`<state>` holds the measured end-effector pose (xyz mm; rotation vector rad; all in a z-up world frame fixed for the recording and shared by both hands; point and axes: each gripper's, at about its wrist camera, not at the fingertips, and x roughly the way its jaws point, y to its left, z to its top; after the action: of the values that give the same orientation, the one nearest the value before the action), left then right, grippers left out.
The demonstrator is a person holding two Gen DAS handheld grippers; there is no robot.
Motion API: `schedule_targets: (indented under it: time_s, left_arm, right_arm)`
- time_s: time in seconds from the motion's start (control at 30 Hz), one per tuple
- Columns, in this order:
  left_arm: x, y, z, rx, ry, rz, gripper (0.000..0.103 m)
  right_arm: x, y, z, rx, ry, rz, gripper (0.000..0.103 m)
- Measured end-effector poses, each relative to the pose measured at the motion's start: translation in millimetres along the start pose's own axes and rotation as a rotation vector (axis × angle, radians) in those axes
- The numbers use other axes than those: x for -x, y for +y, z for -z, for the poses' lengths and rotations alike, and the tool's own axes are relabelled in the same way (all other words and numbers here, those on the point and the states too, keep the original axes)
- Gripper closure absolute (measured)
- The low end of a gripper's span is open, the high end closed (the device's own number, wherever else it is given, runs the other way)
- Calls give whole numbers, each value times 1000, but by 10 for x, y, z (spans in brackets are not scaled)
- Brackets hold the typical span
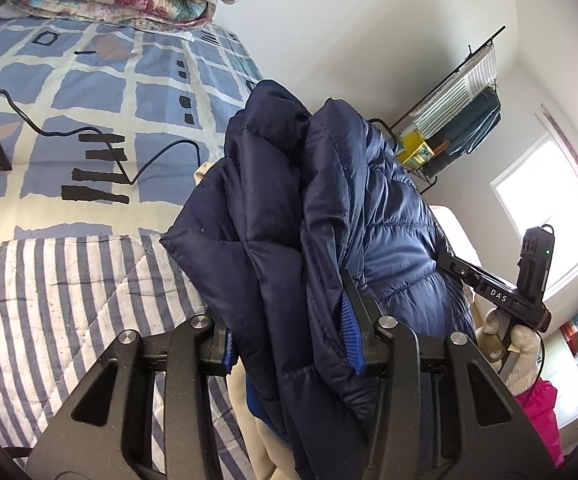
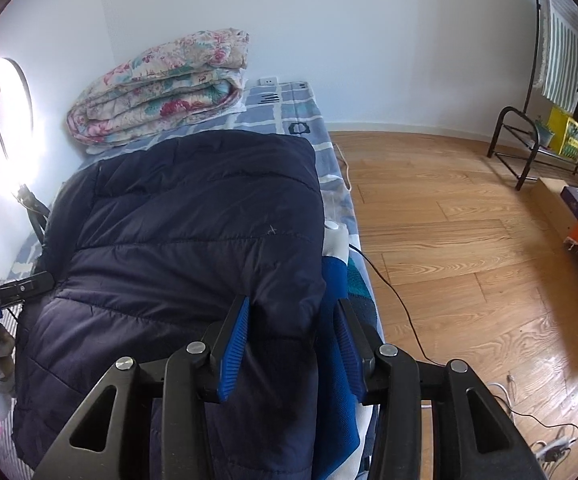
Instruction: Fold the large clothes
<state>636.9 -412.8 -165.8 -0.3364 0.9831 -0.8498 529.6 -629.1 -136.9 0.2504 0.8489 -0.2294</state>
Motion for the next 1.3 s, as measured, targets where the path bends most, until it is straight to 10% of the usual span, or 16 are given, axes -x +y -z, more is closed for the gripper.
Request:
schedule_targets:
  time_s: [0.7, 1.3]
  left_arm:
    - [640, -178, 183, -24, -46, -60, 62]
    - [2041, -1313, 782, -187, -120, -69, 63]
  right_arm:
    - [495, 8, 112, -58, -40, 59, 61]
    - [1935, 637, 373, -16, -130, 3, 61]
